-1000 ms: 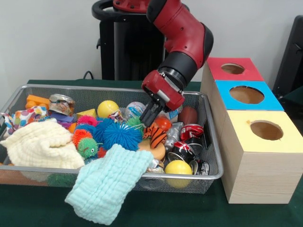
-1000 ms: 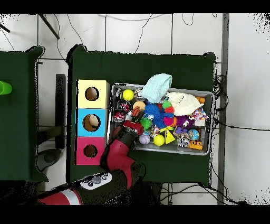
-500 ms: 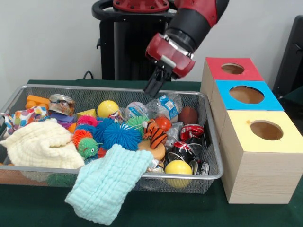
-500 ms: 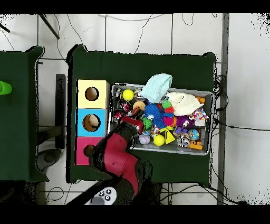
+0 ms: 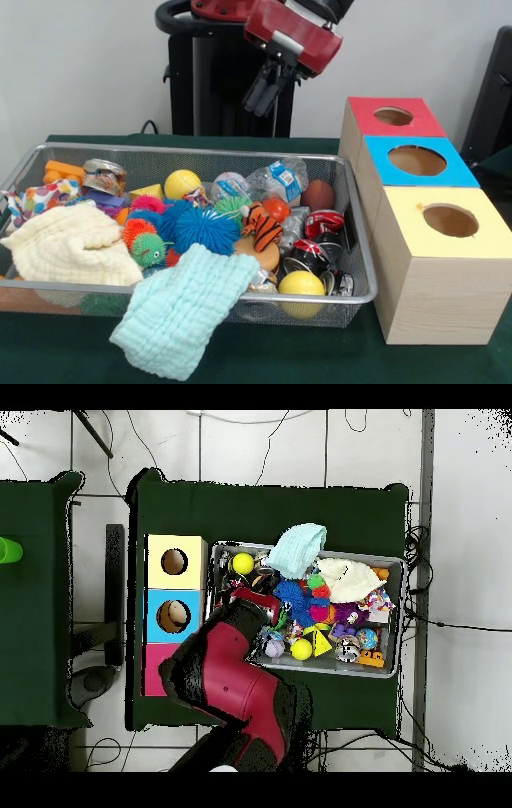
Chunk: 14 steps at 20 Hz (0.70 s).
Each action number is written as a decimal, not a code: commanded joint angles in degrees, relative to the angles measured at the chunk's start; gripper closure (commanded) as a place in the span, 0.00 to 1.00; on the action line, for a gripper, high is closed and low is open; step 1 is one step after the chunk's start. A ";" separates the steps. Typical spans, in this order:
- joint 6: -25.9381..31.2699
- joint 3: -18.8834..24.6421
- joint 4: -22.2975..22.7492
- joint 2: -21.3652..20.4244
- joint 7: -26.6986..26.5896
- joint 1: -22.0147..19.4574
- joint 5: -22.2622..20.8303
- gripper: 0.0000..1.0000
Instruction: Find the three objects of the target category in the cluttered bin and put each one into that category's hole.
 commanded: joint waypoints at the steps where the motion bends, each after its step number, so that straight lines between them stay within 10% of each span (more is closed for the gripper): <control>1: -18.79 7.56 0.96 10.52 12.07 -2.23 -5.67 1.00; 14: -31.77 10.06 3.71 22.73 13.71 0.67 4.15 1.00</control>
